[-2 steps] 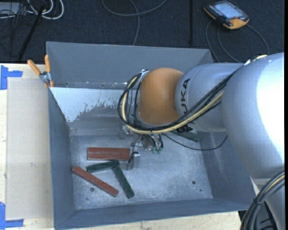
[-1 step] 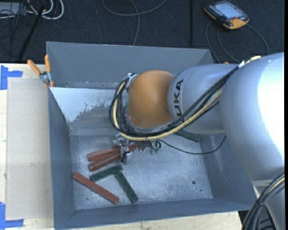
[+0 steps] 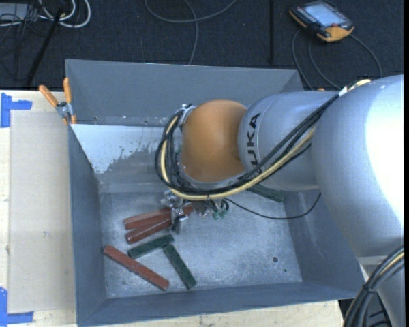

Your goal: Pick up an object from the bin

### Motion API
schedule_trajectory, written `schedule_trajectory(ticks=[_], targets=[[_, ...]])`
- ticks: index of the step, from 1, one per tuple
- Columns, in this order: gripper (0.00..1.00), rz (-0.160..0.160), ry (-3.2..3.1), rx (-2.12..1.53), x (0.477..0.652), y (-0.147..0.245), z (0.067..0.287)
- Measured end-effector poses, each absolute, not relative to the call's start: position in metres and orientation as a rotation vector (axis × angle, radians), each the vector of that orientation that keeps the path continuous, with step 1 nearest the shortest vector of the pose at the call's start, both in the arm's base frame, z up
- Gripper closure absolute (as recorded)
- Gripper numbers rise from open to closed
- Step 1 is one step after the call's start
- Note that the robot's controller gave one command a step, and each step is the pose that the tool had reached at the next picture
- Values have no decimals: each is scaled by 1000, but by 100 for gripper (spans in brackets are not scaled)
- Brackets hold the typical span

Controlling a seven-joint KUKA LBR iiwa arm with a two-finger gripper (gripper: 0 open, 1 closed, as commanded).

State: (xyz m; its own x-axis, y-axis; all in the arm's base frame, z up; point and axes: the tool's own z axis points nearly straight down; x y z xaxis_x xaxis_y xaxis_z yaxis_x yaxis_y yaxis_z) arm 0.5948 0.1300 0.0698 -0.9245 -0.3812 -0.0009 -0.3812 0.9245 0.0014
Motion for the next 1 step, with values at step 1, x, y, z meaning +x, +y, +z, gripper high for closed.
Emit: schedule_trajectory(ticks=[1], targets=[[100, 1, 3066, -716, 590, 129, 86]])
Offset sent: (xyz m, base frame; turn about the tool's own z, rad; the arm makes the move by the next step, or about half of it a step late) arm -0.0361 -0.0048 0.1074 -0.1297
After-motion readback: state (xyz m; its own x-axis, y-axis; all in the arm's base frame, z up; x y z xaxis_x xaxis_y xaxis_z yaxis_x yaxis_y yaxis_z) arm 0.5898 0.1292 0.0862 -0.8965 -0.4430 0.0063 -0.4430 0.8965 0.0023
